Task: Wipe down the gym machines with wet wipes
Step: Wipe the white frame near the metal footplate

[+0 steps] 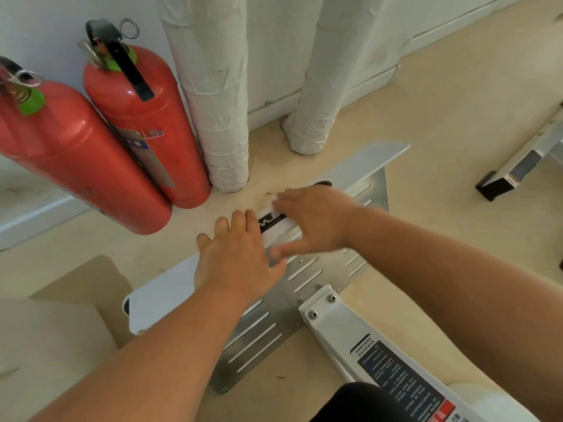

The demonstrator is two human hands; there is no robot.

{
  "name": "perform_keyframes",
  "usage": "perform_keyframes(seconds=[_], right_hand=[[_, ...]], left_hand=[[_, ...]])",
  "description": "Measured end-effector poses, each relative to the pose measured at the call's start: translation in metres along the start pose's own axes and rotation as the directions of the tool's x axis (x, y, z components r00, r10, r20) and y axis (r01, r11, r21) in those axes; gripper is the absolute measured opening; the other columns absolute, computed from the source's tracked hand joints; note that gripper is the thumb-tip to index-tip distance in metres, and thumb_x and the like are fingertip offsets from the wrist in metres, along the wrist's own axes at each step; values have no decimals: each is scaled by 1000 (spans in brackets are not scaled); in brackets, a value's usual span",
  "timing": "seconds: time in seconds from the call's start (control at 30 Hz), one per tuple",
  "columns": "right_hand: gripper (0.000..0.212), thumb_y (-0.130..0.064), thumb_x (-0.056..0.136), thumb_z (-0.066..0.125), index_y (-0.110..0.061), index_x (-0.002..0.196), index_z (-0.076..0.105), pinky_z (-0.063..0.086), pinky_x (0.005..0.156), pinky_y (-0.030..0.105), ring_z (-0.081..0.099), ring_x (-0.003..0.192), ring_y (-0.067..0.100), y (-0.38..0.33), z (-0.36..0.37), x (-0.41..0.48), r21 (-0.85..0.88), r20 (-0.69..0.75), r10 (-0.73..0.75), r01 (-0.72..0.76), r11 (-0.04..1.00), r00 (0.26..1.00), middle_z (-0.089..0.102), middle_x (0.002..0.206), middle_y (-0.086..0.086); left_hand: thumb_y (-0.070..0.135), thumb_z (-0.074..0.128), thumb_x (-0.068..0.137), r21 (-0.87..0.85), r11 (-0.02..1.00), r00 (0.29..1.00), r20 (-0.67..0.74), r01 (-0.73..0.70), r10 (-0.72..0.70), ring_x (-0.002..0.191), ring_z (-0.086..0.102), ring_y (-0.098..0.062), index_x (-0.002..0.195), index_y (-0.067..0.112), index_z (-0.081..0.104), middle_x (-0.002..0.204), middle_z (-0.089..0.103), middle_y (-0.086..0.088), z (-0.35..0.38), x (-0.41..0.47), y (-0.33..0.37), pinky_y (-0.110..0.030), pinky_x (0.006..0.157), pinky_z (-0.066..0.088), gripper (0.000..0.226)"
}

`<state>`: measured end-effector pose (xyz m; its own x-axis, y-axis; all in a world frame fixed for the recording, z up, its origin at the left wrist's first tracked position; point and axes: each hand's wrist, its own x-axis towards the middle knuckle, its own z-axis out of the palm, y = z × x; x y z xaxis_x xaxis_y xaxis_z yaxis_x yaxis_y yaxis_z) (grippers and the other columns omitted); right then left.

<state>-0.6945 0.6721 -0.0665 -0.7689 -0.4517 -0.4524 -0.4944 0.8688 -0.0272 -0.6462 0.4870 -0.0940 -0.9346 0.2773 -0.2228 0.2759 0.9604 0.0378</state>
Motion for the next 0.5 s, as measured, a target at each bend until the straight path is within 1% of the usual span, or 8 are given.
perform_keyframes(seconds=[0.07, 0.13, 0.23, 0.3, 0.33, 0.4, 0.43, 0.5], right_hand=[[125, -100, 67, 18, -17, 159, 31, 27, 123, 40, 30, 151, 23, -17, 3, -8, -1, 32, -127, 127, 992, 991, 34, 164, 5], [123, -99, 69, 19, -19, 162, 24, 20, 126, 38, 23, 155, 20, -3, 4, -17, 11, 38, -111, 111, 994, 993, 26, 168, 3], [134, -104, 61, 2, -19, 159, 33, 27, 124, 41, 31, 152, 23, 55, 3, -23, 0, -5, 158, -158, 987, 987, 34, 165, 6], [139, -106, 57, -2, -18, 154, 41, 30, 122, 44, 36, 149, 25, 77, 1, -23, 1, -2, 358, -358, 934, 934, 40, 161, 7], [141, -107, 54, -4, -17, 149, 47, 33, 119, 45, 40, 145, 27, 76, 2, -20, -3, -8, 401, -401, 916, 916, 46, 157, 8], [139, -108, 54, -2, -16, 140, 55, 39, 113, 45, 49, 134, 27, 54, 3, -15, 10, -52, 339, -339, 941, 939, 56, 144, 8], [135, -107, 57, 2, -16, 142, 53, 37, 114, 44, 48, 136, 27, 35, 4, -16, 24, -64, 255, -254, 967, 965, 55, 146, 8], [127, -102, 65, 16, -15, 155, 40, 24, 124, 41, 34, 150, 26, -4, 8, -25, 17, -50, 38, -37, 999, 998, 40, 161, 8]], left_hand=[[86, 39, 80, 1, 1000, 1000, 20, 3, -3, 125, 40, -25, 156, 13, 16, 143, 35, 0, 4, 0, -1, -47, 93, 42, 108], [90, 36, 79, -1, 1000, 1000, 16, 13, -13, 126, 39, -25, 156, 13, 16, 143, 35, 0, 5, 1, -2, -47, 94, 42, 111], [85, 39, 81, -25, 1000, 1000, -5, 3, -4, 124, 41, -25, 156, 14, 19, 141, 38, -1, 4, 3, -3, -48, 92, 43, 105], [84, 40, 81, -20, 1000, 1000, -10, -8, 7, 123, 42, -25, 155, 14, 20, 140, 40, -1, 3, 2, -2, -47, 91, 44, 104], [84, 40, 81, -18, 1000, 1000, -14, -9, 9, 123, 42, -25, 155, 15, 20, 140, 40, -1, 3, 2, -2, -47, 91, 45, 104], [84, 39, 81, -23, 1000, 1000, -13, -8, 8, 123, 42, -25, 155, 15, 19, 141, 40, -1, 2, 1, -1, -47, 92, 44, 104], [84, 37, 80, -27, 1000, 1000, -12, -6, 6, 123, 41, -25, 155, 15, 20, 140, 40, 0, 2, 1, 0, -47, 92, 44, 104], [85, 34, 79, -34, 999, 1000, -13, 0, 0, 123, 42, -24, 154, 14, 23, 139, 40, 0, 2, 1, 1, -46, 92, 43, 103]])
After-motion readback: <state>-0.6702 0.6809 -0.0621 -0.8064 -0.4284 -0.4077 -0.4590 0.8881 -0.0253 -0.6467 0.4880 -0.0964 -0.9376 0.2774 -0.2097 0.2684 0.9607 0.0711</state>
